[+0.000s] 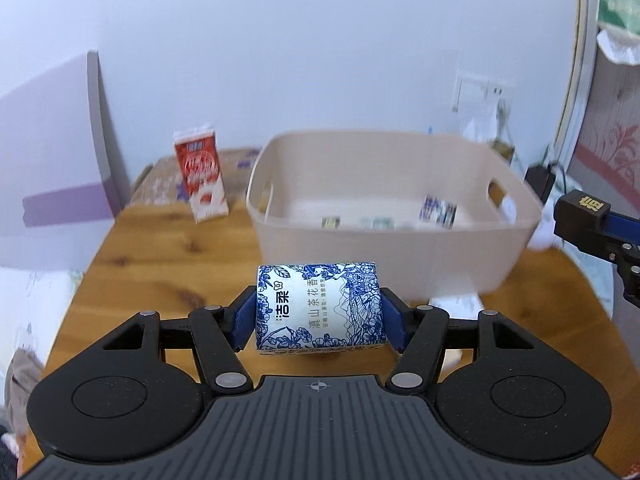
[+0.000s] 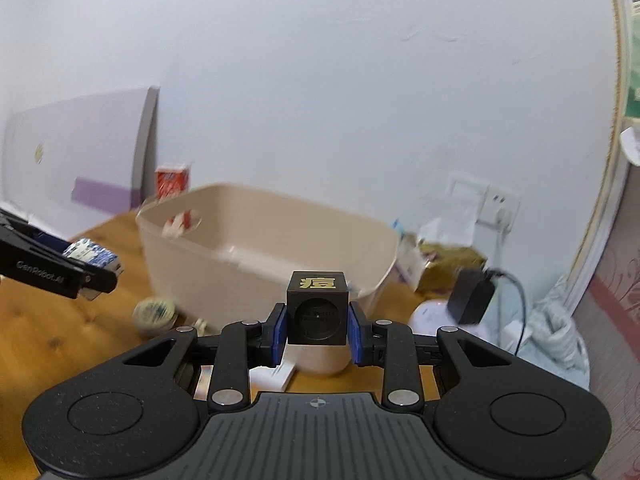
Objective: Organize objects
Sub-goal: 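Lower both boxes into the beige basket and open both tools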
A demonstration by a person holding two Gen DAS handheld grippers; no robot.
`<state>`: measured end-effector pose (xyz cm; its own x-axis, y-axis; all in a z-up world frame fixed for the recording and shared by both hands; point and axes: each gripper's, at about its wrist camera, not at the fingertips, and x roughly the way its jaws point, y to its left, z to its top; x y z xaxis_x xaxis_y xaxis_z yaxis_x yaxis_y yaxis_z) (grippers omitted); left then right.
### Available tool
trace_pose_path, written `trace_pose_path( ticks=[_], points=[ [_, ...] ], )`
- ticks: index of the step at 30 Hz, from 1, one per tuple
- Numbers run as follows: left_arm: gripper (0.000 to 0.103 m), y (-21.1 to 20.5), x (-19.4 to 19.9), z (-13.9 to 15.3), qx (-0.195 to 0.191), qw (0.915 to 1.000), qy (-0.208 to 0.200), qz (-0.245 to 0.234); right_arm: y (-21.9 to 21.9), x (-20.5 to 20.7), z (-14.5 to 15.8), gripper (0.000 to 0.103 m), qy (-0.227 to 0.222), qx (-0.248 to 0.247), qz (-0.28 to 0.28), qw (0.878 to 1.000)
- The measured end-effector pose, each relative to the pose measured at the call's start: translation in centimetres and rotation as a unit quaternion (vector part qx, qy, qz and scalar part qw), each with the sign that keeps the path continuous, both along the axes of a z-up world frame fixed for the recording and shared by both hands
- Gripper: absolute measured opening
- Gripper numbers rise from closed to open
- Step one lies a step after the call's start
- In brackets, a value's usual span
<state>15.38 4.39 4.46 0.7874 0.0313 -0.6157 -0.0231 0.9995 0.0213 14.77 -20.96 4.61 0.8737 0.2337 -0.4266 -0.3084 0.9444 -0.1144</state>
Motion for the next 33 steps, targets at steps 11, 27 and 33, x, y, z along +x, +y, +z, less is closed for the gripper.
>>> trace_pose_path(
  ticks=[11, 27, 33],
  points=[
    [0.064, -2.0, 6.3, 3.5, 0.017, 0.9989, -0.031, -0.029, -1.7, 5.2, 2.8, 0.029, -0.028, 0.016, -0.033, 0.999],
    [0.064, -4.3, 17.6, -3.4, 0.041, 0.9951, 0.076, -0.048, 0.6, 14.1, -3.3, 0.029, 0.066, -0.004, -0.013, 0.998],
    [0.064, -4.5, 18.8, -6.0, 0.051, 0.9889, 0.126, -0.059, 2.8, 14.7, -4.4, 0.029, 0.075, -0.053, 0.011, 0.996]
  ],
)
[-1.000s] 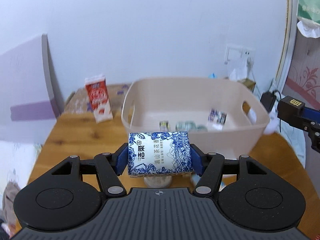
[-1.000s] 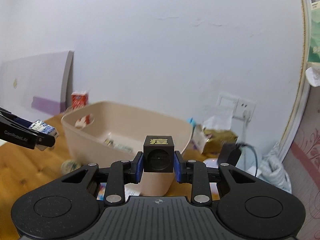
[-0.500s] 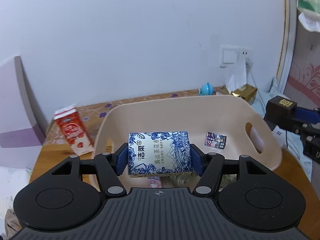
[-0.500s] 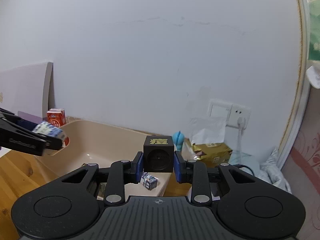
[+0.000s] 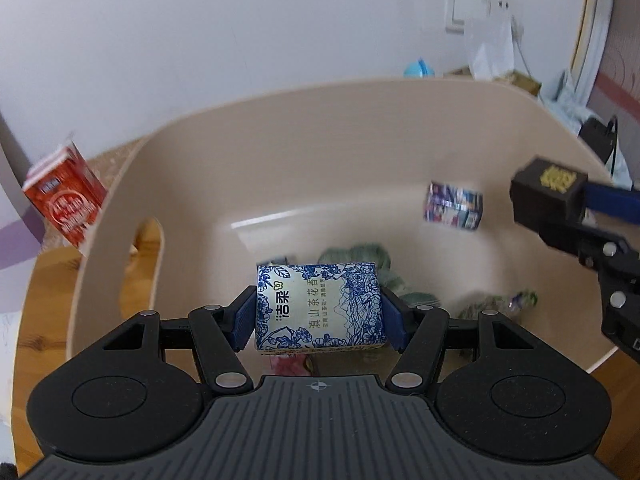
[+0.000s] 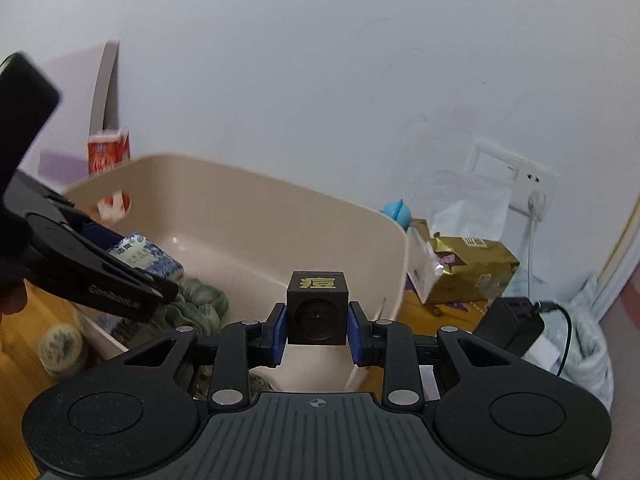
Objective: Organize objects
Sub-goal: 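Lower both boxes into the beige basket and open both tools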
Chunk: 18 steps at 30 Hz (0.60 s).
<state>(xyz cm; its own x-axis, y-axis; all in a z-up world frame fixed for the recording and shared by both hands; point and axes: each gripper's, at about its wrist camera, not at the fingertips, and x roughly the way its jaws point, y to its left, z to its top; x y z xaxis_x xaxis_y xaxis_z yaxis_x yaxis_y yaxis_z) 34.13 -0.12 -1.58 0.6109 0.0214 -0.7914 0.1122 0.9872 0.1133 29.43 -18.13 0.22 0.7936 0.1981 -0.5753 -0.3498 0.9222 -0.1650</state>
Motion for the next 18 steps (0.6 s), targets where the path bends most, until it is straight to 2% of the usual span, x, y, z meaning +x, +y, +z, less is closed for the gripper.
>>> trace_pose_path(
  ticks=[8, 11, 15, 17, 18],
  points=[
    [0.066, 0.4, -0.1, 0.4, -0.008, 0.9999, 0.01, 0.002, 1.4, 0.5, 0.4, 0.029, 0.009, -0.035, 0.019, 0.999],
    [0.075, 0.8, -0.5, 1.0, -0.015, 0.9998, 0.003, 0.011, 1.6, 0.6, 0.5, 0.029, 0.011, -0.039, 0.016, 0.999],
    [0.084, 1.8, -1.6, 2.4, -0.025, 0.9992, -0.022, 0.022, 1.2, 0.4, 0.6, 0.04, 0.016, -0.02, 0.008, 1.0],
    [0.085, 2.4, -2.5, 3.3, -0.028, 0.9985, -0.038, 0.026, 1.0, 0.1, 1.0, 0.048, 0.015, -0.01, 0.001, 1.0],
    [0.086, 2.6, -3.0, 3.7, -0.03, 0.9981, -0.046, 0.027, 1.0, -0.3, 1.2, 0.056, 0.014, -0.005, 0.001, 1.0]
  ],
)
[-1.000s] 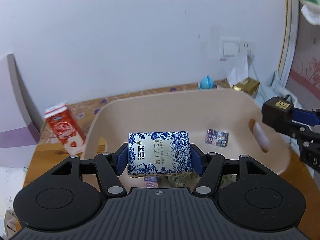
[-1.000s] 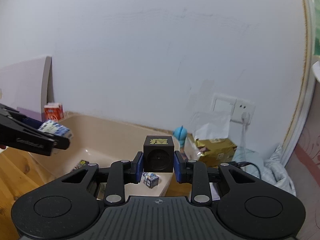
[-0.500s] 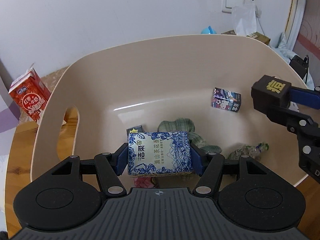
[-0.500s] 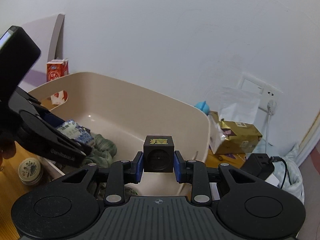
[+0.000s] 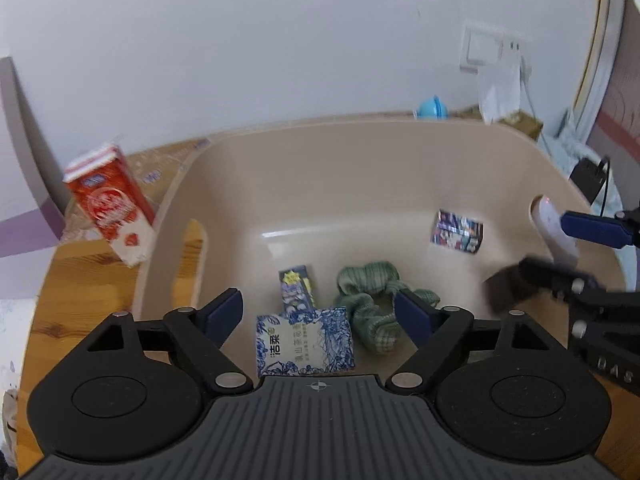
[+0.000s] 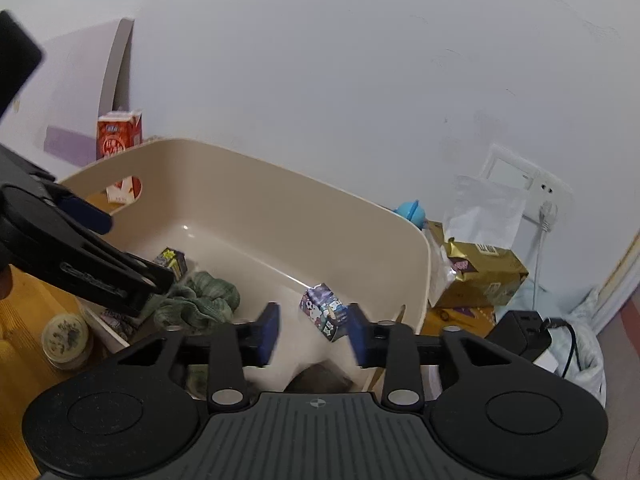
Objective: Organize objects
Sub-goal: 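Lower both boxes into the beige basket and open both tools, then move both tools toward the round tin and tissue pack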
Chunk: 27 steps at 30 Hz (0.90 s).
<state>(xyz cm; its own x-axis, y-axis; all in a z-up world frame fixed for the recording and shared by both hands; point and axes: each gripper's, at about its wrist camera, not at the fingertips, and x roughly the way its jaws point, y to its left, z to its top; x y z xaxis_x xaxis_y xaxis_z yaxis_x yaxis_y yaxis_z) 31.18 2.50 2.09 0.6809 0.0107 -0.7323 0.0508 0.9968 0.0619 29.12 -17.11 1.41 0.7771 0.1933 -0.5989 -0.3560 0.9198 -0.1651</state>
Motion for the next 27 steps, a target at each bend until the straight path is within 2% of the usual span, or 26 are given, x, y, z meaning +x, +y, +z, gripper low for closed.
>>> trace_pose_path(
  ticks=[5, 7, 10, 18, 27],
  points=[
    [0.089, 1.3, -2.3, 1.7, -0.003, 0.9996, -0.026, 0.01, 0.6, -2.6, 1.3, 0.079, -0.031, -0.002, -0.003, 1.0],
    [0.089, 1.8, -3.3, 2.1, -0.007, 0.9992, -0.034, 0.017, 0.9, -3.8, 1.7, 0.091, -0.041, 0.004, -0.004, 0.999],
    [0.089, 2.5, -4.9, 2.6, -0.006, 0.9989, -0.042, 0.022, 1.2, -5.5, 2.2, 0.103, -0.054, 0.011, -0.008, 0.998],
    [0.092, 4.1, -8.6, 1.5, 0.017, 0.9988, -0.041, 0.022, 1.1, -9.7, 1.5, 0.103, -0.057, 0.047, -0.033, 0.997],
    [0.092, 4.3, -10.8, -2.7, 0.047, 0.9986, -0.015, -0.02, 1.7, -11.7, -2.3, 0.103, -0.001, 0.063, -0.031, 0.998]
  ],
)
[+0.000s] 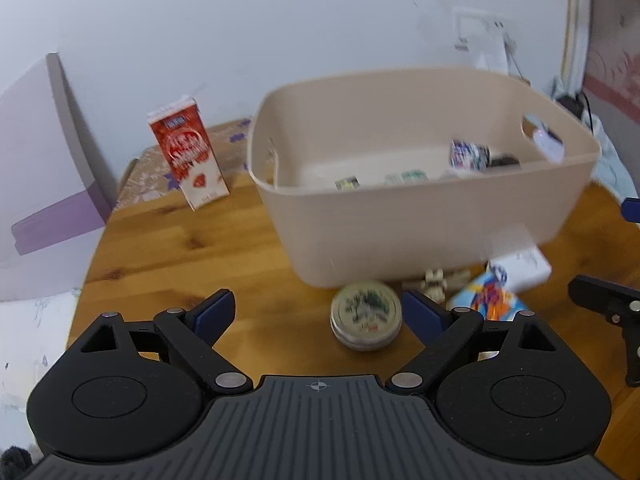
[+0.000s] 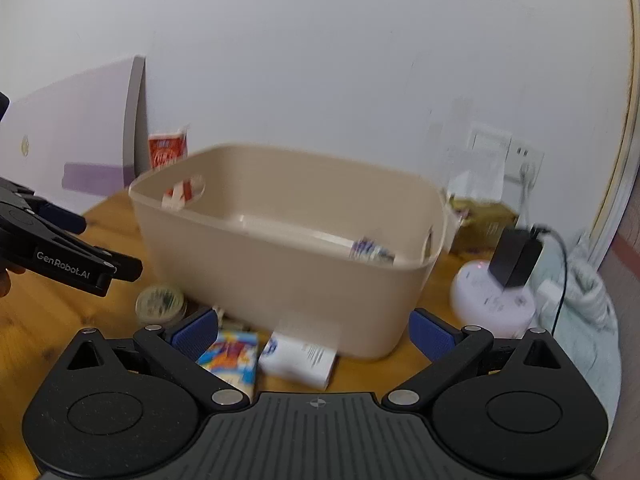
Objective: Organize objects
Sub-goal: 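Move both tools toward the round tin and tissue pack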
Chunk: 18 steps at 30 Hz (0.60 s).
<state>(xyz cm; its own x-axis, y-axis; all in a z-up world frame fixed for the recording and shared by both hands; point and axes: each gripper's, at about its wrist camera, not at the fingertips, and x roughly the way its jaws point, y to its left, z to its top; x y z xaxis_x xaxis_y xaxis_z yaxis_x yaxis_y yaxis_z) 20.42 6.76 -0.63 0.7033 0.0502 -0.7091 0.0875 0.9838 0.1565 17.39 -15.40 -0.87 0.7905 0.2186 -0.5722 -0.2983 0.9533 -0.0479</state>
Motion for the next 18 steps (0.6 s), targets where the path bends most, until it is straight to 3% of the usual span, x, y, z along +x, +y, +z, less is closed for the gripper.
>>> trace_pose_path(
  ticks=[10, 18],
  points=[
    [0.092, -0.4, 0.9, -4.3, -0.007, 0.9989, 0.032, -0.035, 1.8, 0.8, -4.6, 0.103, 0.069, 0.012, 0.009, 0.998],
    [0.092, -0.2, 2.3, -6.1, -0.01, 0.9986, 0.022, -0.048, 3.0, 1.7, -7.0, 0.103, 0.099, 0.016, 0.018, 0.995]
  ],
)
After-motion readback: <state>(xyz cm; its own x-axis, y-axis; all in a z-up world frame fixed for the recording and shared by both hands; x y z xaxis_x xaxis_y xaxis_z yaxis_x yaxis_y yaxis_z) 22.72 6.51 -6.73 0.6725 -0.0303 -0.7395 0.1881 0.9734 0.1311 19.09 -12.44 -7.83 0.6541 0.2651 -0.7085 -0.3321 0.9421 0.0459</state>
